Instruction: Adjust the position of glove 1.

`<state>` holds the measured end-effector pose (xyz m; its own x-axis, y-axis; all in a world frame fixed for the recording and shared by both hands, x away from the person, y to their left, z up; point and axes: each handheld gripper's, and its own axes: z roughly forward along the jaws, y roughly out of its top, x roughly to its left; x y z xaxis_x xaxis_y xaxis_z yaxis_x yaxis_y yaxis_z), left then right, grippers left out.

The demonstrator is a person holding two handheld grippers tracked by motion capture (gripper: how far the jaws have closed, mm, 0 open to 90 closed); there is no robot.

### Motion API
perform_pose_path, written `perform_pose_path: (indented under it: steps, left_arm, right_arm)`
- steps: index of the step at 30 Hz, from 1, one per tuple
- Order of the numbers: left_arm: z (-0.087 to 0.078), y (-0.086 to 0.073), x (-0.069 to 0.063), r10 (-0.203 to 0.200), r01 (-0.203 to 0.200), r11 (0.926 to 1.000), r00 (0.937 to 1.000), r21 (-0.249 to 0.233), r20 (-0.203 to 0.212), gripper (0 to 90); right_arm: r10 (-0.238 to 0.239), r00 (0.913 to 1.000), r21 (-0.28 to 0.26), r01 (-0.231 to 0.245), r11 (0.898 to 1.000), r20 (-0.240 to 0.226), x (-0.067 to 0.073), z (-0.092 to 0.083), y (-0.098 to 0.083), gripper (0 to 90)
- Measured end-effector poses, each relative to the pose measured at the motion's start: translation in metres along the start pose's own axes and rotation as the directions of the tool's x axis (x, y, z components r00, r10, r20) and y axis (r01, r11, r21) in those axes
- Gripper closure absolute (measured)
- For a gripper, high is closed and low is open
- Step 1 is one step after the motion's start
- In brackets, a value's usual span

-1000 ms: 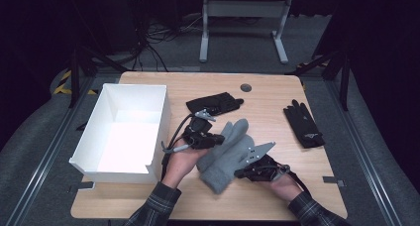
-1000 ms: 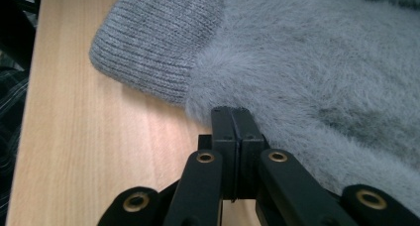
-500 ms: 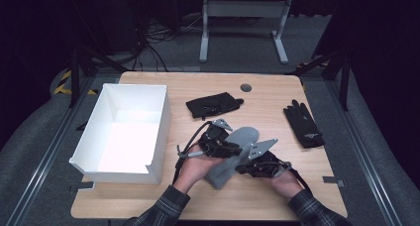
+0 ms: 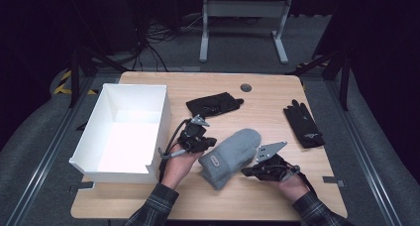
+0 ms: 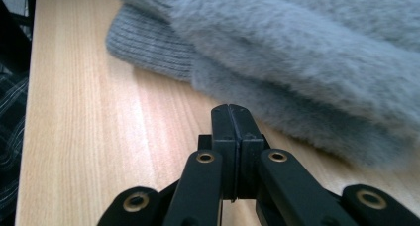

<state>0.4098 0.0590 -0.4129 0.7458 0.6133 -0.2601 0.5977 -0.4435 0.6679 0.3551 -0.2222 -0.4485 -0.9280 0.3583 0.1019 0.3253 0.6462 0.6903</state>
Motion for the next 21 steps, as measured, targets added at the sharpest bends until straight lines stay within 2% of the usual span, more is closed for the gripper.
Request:
perform_pose_path:
  steps: [2,5,10,15,17,21]
  left_arm:
    - [0.003,-0.007,0.006,-0.031,0.031,0.9994,0.9995,0.017,0.006,88.4]
    - [0.005,-0.014,0.007,-0.043,0.042,0.9984,0.9990,0.038,0.011,88.4]
    - [0.006,-0.019,0.005,-0.047,0.046,0.9974,0.9986,0.056,0.022,88.4]
    - [0.005,-0.019,0.004,-0.051,0.048,0.9971,0.9977,0.059,0.045,90.0]
    - [0.004,-0.019,0.002,-0.044,0.041,0.9974,0.9979,0.060,0.047,90.0]
    - [0.000,-0.020,-0.005,-0.039,0.034,0.9980,0.9953,0.052,0.089,90.0]
  right_arm:
    - [0.012,0.9998,-0.019,-0.012,1.000,-0.013,0.000,0.000,0.002,90.0]
    - [-0.009,0.9994,-0.034,0.008,0.999,-0.033,0.007,0.005,0.008,90.0]
    - [-0.053,0.9963,-0.030,0.051,0.998,-0.068,0.022,0.020,0.022,90.0]
    - [-0.062,0.9959,-0.036,0.060,0.998,-0.066,0.026,0.028,0.029,90.0]
    - [-0.068,0.9960,-0.046,0.066,0.997,-0.058,0.026,0.026,0.031,90.0]
    - [-0.068,0.9964,-0.077,0.064,0.995,-0.050,0.024,0.017,0.032,90.0]
